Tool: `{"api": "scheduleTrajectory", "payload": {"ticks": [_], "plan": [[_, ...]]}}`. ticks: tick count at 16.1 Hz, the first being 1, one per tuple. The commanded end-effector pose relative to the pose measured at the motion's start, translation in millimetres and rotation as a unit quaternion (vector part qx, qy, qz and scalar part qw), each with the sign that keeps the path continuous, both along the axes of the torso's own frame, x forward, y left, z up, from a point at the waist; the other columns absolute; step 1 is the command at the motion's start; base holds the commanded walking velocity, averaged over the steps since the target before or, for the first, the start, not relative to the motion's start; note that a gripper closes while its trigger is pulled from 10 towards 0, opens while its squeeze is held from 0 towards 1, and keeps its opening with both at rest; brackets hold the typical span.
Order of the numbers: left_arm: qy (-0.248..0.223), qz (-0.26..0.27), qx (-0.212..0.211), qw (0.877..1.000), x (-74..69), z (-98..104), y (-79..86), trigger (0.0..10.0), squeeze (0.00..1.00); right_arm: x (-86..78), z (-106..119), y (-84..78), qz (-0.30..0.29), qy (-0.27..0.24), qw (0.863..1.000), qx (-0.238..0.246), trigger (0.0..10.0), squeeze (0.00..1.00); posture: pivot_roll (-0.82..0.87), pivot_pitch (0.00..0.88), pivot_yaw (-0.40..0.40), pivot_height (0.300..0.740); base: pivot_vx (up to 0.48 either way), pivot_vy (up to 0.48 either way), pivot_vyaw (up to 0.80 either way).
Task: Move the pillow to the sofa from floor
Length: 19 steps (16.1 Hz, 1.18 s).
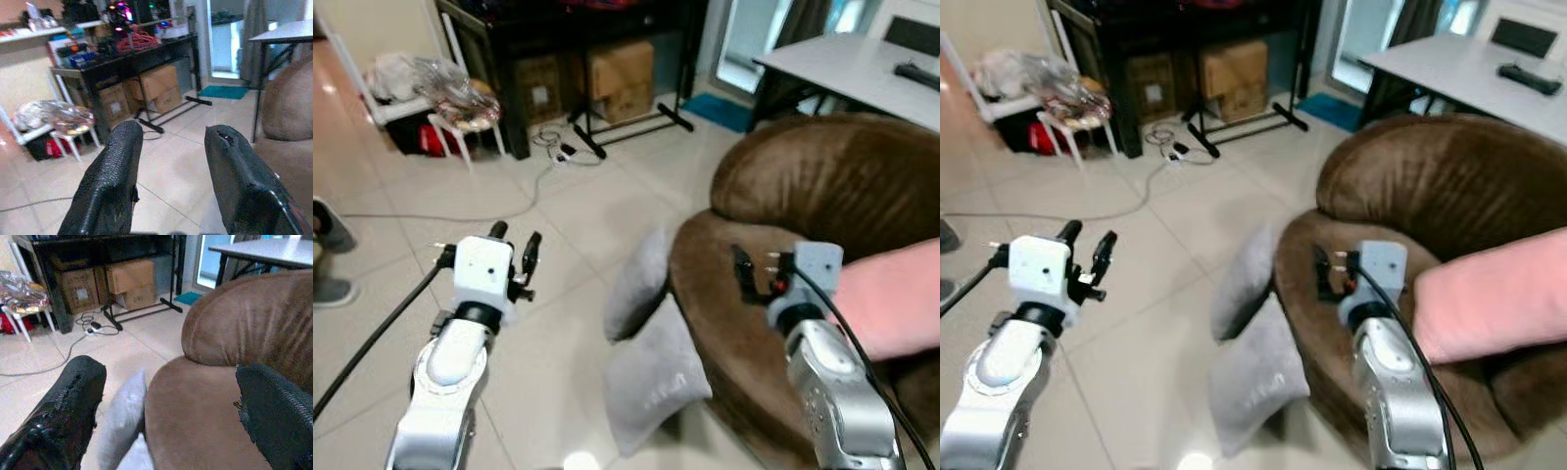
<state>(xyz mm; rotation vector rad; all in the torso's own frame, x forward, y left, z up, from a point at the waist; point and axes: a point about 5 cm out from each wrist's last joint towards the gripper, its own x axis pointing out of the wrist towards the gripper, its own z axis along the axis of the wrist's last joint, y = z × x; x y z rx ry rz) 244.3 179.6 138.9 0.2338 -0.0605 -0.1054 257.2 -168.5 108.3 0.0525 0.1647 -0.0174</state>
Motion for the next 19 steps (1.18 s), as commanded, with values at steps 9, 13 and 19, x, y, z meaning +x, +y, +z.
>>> {"api": "scheduleTrajectory", "payload": {"ticks": [9,13,19], "plan": [[-0.003,0.009,0.015,1.000,-2.2,2.6,7.1,10.0,0.00,9.5,3.2,12.6,0.025,-0.006,1.000,0.009,10.0,0.00,0.08,0.000,-0.051,0.740,0.298,0.000,0.00],[-0.002,0.008,0.013,1.000,-0.7,1.8,5.6,10.0,0.00,9.3,4.9,17.2,0.033,-0.010,0.999,0.020,10.0,0.00,0.07,0.000,-0.047,0.740,0.286,0.000,0.00],[-0.002,0.006,0.003,1.000,0.5,-0.9,2.2,10.0,0.00,6.5,1.4,11.5,0.037,-0.005,0.999,0.007,10.0,0.00,0.06,0.000,-0.049,0.705,0.088,0.000,0.00]]}}
